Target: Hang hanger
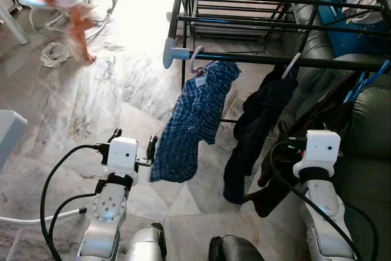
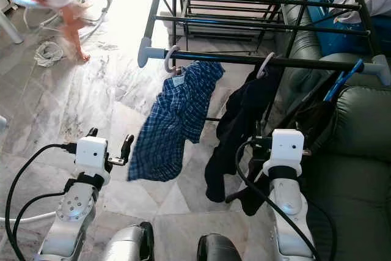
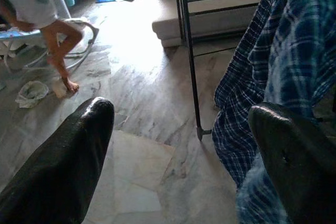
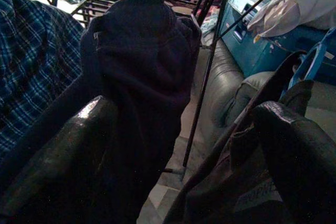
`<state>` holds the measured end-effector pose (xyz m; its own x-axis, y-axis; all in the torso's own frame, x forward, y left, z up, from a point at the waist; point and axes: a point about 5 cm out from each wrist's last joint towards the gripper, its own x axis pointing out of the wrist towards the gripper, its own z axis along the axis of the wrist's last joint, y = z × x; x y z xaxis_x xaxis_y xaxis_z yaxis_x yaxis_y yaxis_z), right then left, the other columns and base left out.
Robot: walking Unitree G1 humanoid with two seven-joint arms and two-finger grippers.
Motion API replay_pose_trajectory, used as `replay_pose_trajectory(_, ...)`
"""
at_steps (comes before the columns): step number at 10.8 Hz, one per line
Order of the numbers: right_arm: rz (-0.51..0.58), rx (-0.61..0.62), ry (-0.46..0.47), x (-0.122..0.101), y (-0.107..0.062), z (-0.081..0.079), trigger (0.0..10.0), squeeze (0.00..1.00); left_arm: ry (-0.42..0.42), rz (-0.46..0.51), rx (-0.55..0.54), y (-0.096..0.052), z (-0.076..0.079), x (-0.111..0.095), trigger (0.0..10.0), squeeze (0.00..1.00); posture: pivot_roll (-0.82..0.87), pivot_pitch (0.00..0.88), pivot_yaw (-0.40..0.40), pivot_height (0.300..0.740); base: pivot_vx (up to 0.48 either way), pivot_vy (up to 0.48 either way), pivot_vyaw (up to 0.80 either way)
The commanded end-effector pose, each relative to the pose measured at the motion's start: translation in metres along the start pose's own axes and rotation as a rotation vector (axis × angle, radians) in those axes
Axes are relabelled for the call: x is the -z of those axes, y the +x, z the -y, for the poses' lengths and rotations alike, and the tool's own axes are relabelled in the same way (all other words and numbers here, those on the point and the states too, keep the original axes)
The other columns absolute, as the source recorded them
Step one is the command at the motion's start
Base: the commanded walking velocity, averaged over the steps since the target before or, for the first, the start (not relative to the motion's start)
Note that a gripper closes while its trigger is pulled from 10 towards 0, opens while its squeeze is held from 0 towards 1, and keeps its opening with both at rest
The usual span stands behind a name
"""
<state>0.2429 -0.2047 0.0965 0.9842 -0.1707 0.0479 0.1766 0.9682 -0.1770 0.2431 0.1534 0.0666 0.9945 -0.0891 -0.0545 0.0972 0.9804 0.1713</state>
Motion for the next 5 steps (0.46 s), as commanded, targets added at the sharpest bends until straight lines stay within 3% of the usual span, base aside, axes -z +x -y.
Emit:
replay_pose_trajectory(1,-0.066,-0.178,0.141,-0.0069,0.0181,-0.0443,10.0,0.00,-0.051,0.079,0.024,0.0062,-0.0072,-0.0307,10.0,0.00,0.03,0.230,0.010,0.740,0.000,0.000,0.00)
replay_pose_trajectory(5,-0.079,-0.157,0.152,-0.0041,0.0165,-0.0440,10.0,0.00,-0.048,0.075,0.011,0.0054,-0.0085,-0.0292,10.0,0.00,0.03,0.228,0.010,0.740,0.000,0.000,0.00)
